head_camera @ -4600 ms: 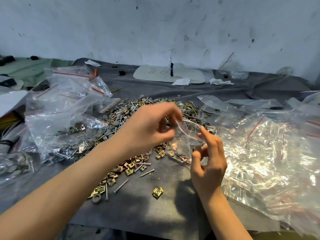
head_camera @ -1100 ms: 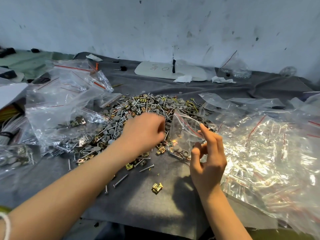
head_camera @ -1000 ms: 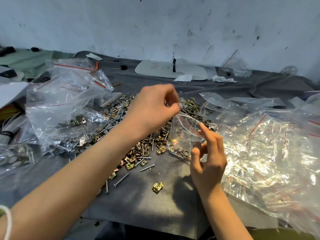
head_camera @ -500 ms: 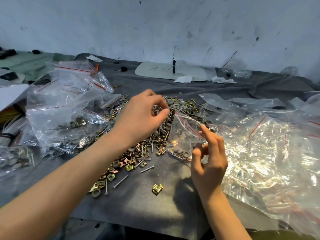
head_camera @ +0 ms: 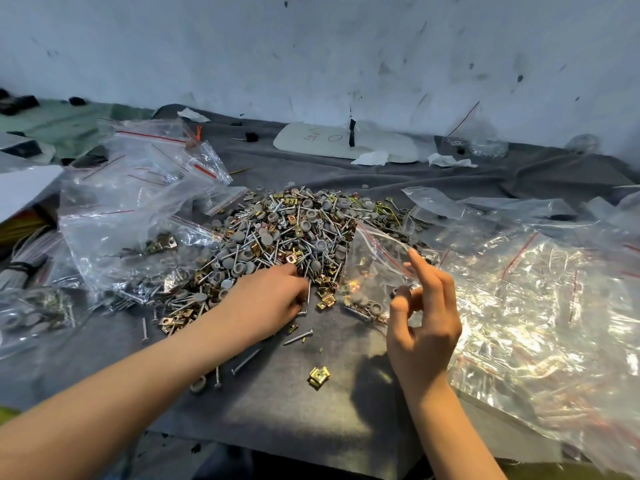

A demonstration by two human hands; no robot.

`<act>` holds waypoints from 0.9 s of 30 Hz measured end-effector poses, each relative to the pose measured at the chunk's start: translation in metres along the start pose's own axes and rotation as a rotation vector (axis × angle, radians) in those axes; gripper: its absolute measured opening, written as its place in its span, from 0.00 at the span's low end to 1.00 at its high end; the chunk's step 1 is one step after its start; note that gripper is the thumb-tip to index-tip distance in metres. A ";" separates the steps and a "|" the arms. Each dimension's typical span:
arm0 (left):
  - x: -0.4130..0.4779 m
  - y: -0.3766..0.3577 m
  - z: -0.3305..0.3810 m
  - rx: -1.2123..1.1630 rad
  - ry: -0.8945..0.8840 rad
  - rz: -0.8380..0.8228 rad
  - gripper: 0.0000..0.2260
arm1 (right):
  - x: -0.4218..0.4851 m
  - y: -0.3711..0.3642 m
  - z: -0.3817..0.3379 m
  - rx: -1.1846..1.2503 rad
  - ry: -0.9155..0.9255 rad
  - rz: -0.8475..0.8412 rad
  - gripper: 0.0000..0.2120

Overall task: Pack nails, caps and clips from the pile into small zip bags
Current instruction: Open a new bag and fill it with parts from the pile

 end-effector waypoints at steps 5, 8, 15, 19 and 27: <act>-0.001 0.002 0.005 -0.031 -0.026 0.011 0.07 | 0.001 0.000 0.001 0.004 -0.021 0.009 0.18; -0.002 0.002 0.005 -0.025 -0.043 -0.011 0.08 | 0.001 0.001 0.000 0.004 -0.017 0.011 0.18; -0.001 0.000 0.005 0.030 -0.066 -0.070 0.07 | 0.002 0.001 -0.001 0.009 -0.026 0.011 0.18; 0.000 0.012 0.009 -0.031 -0.068 0.000 0.07 | 0.002 0.004 -0.001 0.022 -0.040 0.025 0.18; -0.007 0.130 0.040 -0.619 -0.230 0.824 0.13 | 0.003 0.007 0.001 0.049 -0.063 0.053 0.19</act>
Point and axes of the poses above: each hand's wrist, its own x-axis towards the middle knuckle, its own y-axis out of the back of the hand, z = x × y, the point moved 10 cm from there along x, towards the middle knuckle, and after that the axes turned 13 degrees about -y, right-handed, at the moved point
